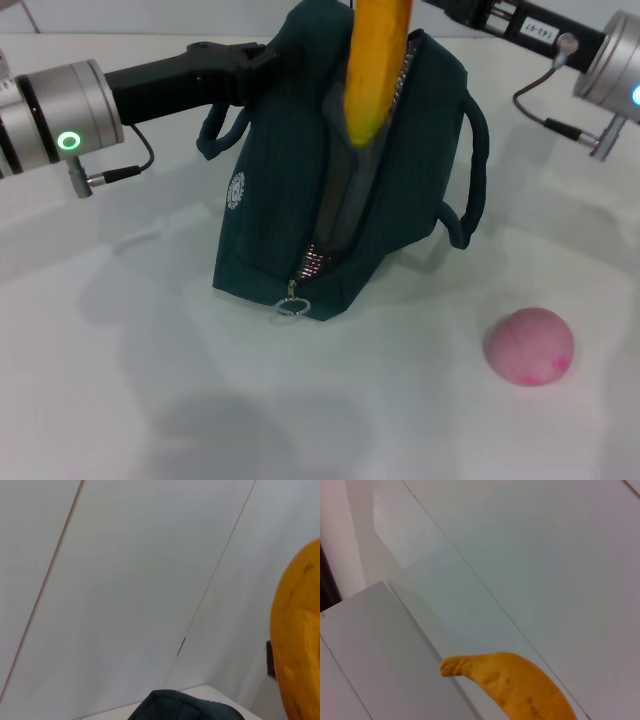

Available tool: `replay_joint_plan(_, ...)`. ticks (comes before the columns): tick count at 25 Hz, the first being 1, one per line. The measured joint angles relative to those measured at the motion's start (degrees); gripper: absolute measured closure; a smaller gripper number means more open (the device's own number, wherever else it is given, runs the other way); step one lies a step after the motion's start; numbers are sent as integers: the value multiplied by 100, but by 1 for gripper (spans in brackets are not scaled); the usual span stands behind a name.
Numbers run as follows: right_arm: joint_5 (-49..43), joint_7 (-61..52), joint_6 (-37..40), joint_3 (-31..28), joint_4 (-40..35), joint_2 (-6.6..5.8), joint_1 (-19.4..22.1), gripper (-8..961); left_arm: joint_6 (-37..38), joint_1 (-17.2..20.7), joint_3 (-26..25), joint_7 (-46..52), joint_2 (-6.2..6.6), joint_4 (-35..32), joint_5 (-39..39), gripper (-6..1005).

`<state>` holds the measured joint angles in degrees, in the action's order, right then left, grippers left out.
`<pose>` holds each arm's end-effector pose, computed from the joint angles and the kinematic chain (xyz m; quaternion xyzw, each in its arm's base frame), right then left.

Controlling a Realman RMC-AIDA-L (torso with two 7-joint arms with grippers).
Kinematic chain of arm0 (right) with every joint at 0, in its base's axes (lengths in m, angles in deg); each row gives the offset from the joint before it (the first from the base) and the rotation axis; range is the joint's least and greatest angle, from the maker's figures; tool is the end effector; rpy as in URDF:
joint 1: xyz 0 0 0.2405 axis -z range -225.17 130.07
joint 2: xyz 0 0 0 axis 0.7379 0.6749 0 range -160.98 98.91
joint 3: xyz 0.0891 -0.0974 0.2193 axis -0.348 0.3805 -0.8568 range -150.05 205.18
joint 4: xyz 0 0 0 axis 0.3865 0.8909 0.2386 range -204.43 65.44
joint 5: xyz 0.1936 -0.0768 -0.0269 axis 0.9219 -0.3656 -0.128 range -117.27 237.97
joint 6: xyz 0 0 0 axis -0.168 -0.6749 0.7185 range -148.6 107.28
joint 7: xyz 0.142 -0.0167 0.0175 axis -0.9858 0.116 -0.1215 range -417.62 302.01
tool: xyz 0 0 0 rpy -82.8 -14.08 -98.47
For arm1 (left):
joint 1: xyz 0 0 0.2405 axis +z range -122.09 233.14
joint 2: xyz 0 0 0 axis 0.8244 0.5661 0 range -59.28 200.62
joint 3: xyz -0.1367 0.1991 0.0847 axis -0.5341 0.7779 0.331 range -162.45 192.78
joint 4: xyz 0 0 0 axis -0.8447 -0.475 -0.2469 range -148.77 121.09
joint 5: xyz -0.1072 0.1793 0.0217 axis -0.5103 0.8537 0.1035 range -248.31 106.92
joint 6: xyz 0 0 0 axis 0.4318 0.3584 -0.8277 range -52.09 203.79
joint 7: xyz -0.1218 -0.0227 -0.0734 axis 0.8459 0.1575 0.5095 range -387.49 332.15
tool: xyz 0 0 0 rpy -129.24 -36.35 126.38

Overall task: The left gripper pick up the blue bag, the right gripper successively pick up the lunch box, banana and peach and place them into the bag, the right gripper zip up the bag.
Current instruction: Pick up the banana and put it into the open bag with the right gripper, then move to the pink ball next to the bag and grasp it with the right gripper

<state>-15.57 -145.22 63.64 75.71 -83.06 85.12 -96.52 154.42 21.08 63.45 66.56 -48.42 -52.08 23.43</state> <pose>0.1426 0.4033 -0.0060 -0.8139 0.3024 0.4925 0.0594 -0.2072 0.3821 0.0113 -0.8717 -0.2963 -0.3565 0.1588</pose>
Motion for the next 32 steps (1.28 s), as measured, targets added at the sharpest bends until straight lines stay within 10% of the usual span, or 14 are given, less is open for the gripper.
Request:
replay_joint_plan(18, 111, 1039, -12, 279, 843, 2, -85, 410, 0, 0, 23, 16, 0, 88, -1, 959)
replay_joint_plan(24, 289, 1034, 57, 251, 500, 2, 247, 184, 0, 12, 23, 37, 1, 89, 3, 959)
replay_joint_plan(32, 395, 1061, 474, 281, -386, -26, 947, 114, 32, 30, 23, 41, 0, 90, 2, 959)
